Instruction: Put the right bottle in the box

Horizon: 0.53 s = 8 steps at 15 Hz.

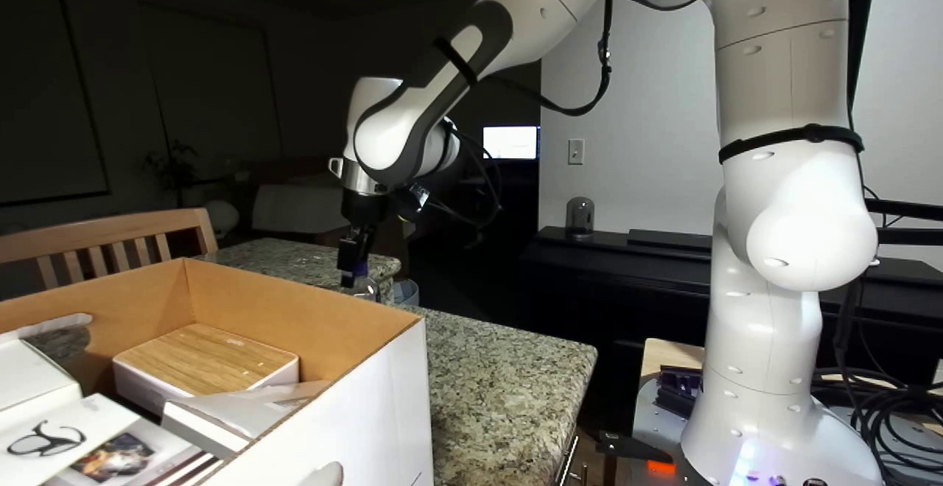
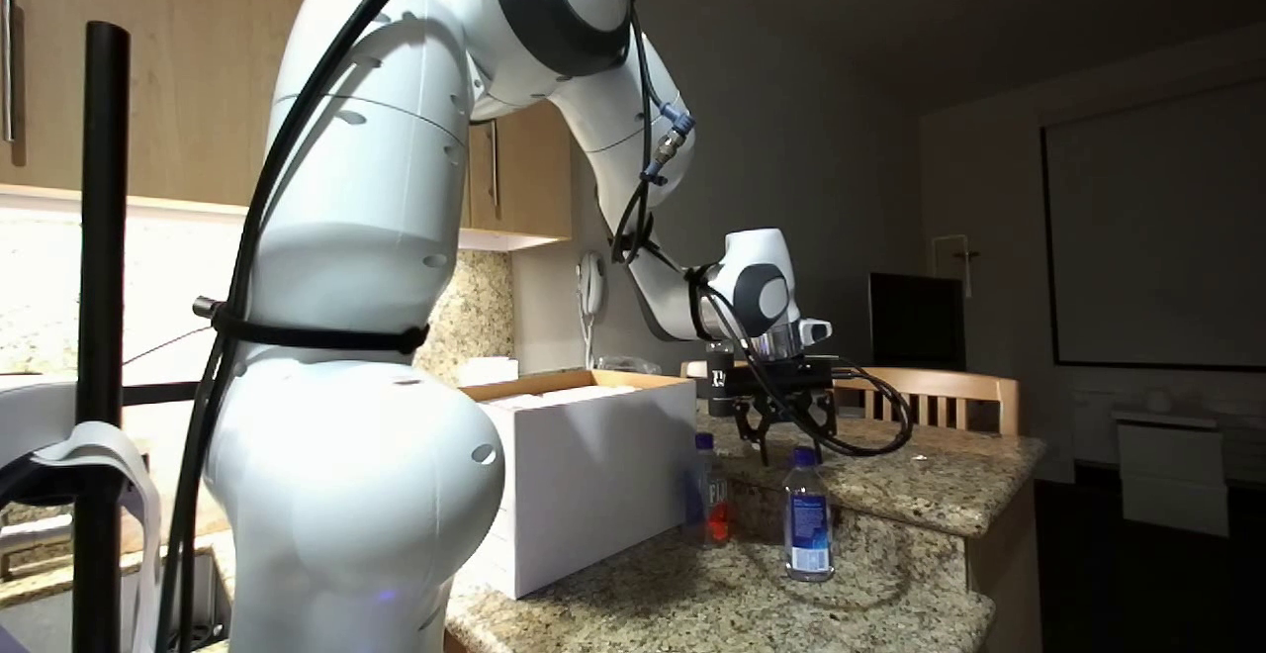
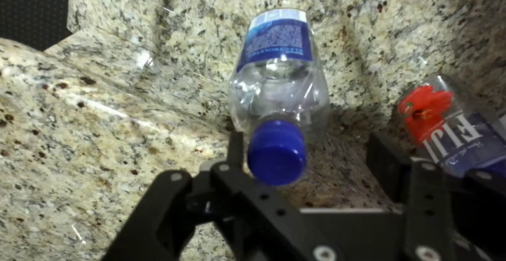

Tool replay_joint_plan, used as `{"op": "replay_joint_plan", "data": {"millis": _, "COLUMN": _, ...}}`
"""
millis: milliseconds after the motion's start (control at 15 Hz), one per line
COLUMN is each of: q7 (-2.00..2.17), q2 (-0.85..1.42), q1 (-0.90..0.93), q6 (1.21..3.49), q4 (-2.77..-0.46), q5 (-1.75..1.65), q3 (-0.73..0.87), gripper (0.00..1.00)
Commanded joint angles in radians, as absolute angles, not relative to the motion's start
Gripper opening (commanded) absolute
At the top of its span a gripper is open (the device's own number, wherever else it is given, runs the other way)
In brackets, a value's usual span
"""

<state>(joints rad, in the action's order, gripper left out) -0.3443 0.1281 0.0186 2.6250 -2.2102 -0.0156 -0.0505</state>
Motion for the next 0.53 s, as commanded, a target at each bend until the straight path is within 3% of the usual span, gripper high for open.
{"op": "replay_joint_plan", "data": {"millis": 0, "q7": -0.307, "q2": 0.091, "q1": 0.019, "q6": 2.594, "q4": -2.231, "q5": -0.041, "q3": -0.048, "gripper": 1.00}}
{"op": "replay_joint_plan", "data": {"millis": 67, "q7": -0.305, "q2": 0.090, "q1": 0.019, "q6": 2.590, "q4": -2.231, "q5": -0.040, "q3": -0.047, "gripper": 1.00}}
{"op": "replay_joint_plan", "data": {"millis": 200, "q7": -0.299, "q2": 0.088, "q1": 0.018, "q6": 2.578, "q4": -2.230, "q5": -0.040, "q3": -0.045, "gripper": 0.87}}
{"op": "replay_joint_plan", "data": {"millis": 267, "q7": -0.295, "q2": 0.088, "q1": 0.018, "q6": 2.569, "q4": -2.229, "q5": -0.038, "q3": -0.044, "gripper": 0.73}}
{"op": "replay_joint_plan", "data": {"millis": 467, "q7": -0.288, "q2": 0.089, "q1": 0.015, "q6": 2.547, "q4": -2.227, "q5": -0.036, "q3": -0.039, "gripper": 0.51}}
